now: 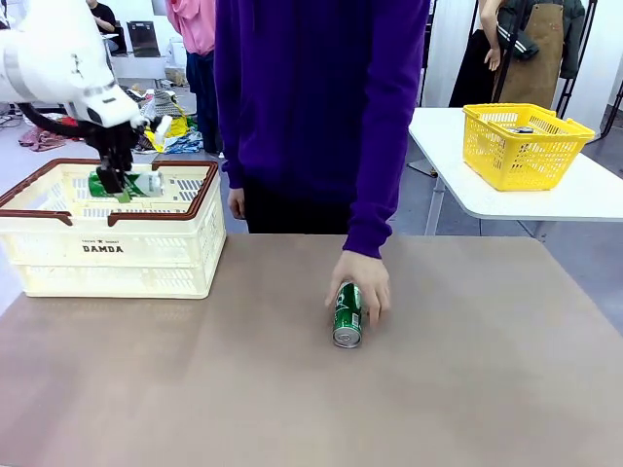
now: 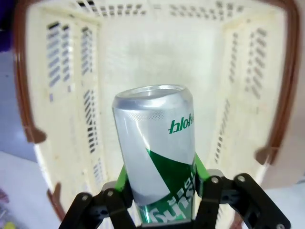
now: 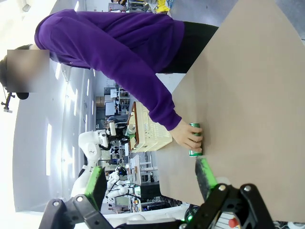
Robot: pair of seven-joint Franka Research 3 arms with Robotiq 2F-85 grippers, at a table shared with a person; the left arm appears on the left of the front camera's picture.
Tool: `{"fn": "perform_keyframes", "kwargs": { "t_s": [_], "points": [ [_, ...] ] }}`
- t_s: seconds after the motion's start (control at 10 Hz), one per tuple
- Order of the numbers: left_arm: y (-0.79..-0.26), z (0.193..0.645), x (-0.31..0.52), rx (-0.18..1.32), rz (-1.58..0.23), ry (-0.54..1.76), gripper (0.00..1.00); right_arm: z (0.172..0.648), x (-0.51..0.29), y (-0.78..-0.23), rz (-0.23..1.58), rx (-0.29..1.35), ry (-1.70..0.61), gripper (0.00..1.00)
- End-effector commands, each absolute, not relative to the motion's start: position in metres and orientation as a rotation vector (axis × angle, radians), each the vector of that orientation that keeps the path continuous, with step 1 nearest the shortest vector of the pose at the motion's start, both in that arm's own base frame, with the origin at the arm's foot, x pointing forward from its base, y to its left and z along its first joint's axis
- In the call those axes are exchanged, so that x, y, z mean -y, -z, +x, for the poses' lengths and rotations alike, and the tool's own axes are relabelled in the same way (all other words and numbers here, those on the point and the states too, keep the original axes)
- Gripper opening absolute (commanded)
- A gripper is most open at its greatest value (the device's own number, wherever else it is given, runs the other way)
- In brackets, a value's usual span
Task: Place the drinks into the Shopping basket.
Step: Pick up one drink and place it into the Shopping basket.
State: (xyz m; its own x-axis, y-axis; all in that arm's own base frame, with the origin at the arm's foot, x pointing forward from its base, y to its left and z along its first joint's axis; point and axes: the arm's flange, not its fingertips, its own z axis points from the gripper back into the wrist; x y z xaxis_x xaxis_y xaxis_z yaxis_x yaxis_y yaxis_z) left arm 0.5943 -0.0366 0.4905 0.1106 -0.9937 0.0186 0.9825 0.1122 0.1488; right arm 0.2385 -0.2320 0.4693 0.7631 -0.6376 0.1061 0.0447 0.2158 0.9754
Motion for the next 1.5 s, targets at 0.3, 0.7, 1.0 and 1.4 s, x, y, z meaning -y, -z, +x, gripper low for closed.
{"fn": "perform_keyframes", "kwargs": {
  "t_s": [0.3, 0.7, 1.0, 1.4],
  "points": [
    [-0.430, 0.592, 0.026, 0.045, -0.005, 1.537, 0.00, 0.239, 0.233, -0.472, 1.295, 0.580, 0.499, 1.00],
    [-0.400, 0.597, 0.021, 0.053, -0.053, 1.488, 0.00, 0.239, 0.233, -0.472, 1.295, 0.580, 0.499, 1.00],
    [-0.394, 0.603, 0.021, 0.022, -0.060, 1.474, 0.00, 0.239, 0.233, -0.472, 1.295, 0.580, 0.499, 1.00],
    [-0.393, 0.605, 0.023, 0.009, -0.065, 1.463, 0.02, 0.239, 0.233, -0.472, 1.295, 0.580, 0.499, 1.00]
  ]
}}
